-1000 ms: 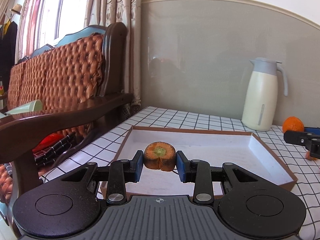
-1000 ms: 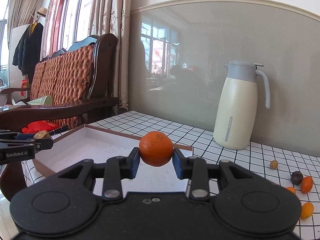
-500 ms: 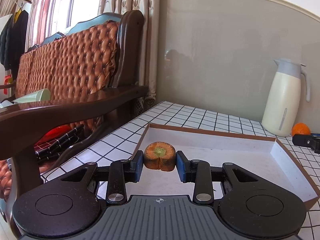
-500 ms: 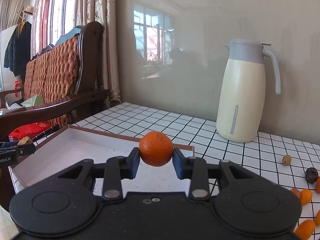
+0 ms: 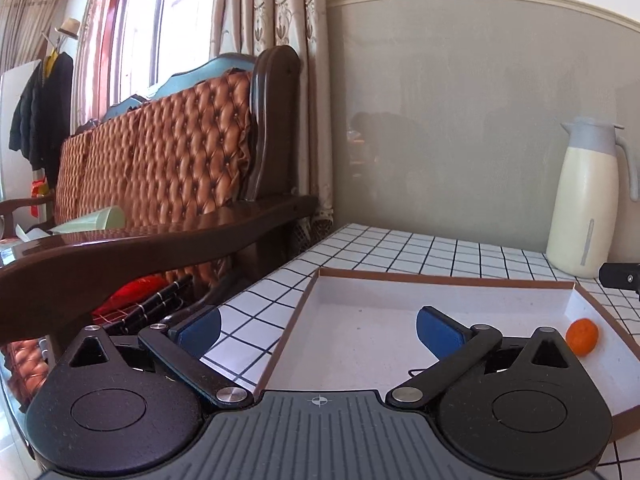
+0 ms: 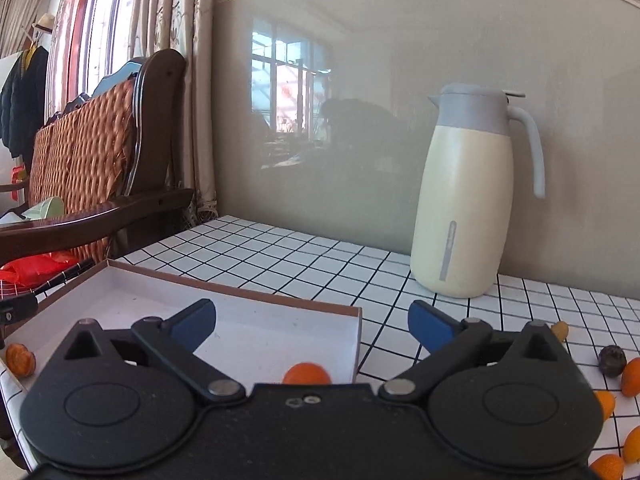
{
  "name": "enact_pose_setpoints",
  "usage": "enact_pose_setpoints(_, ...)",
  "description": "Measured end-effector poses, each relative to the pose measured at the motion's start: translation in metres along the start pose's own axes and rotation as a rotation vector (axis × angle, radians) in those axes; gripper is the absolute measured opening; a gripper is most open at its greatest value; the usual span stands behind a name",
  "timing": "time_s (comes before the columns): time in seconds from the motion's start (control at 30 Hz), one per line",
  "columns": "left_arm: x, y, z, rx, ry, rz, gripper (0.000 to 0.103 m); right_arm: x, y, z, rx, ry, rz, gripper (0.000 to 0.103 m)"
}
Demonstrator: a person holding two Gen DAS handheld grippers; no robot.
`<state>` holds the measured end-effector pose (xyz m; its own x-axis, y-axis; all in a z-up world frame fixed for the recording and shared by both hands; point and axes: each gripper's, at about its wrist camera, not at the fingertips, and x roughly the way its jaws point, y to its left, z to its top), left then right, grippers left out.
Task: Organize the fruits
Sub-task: 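Move both open grippers back toward the remaining fruits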
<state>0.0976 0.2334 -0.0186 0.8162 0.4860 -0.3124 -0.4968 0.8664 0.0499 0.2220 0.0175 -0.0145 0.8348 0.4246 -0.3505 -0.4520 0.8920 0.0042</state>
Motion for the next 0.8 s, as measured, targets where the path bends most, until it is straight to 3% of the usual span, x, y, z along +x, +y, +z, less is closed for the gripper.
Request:
enact_pose_setpoints(0.17, -0.003, 0.000, 0.002, -0.016, -0.002, -0.005, 0.103, -0.001, 0.001, -0.002, 0.020, 0.010, 0.007, 0.097)
enact_pose_setpoints(0.33, -0.010, -0.002, 0.003, -0.064, 0.015, 0.001, 0.103, -0.018, 0.007, 0.000, 0.016, -0.074, -0.040, 0.097)
enact_pose_setpoints(0.43, -0.022, -0.002, 0.003, -0.110, -0.022, -0.037, 0.103, -0.021, 0.008, 0.004, -0.009, -0.002, 0.019, 0.097)
enact_pose_setpoints(0.53, -0.035, -0.007, 0.003, -0.132, -0.038, -0.031, 0.103, -0.034, 0.010, 0.003, -0.046, -0.026, 0.013, 0.097)
enact_pose_setpoints(0.8, -0.069, -0.039, 0.000, -0.030, -0.069, -0.102, 0.103, -0.072, -0.011, -0.005, -0.027, -0.032, -0.012, 0.097)
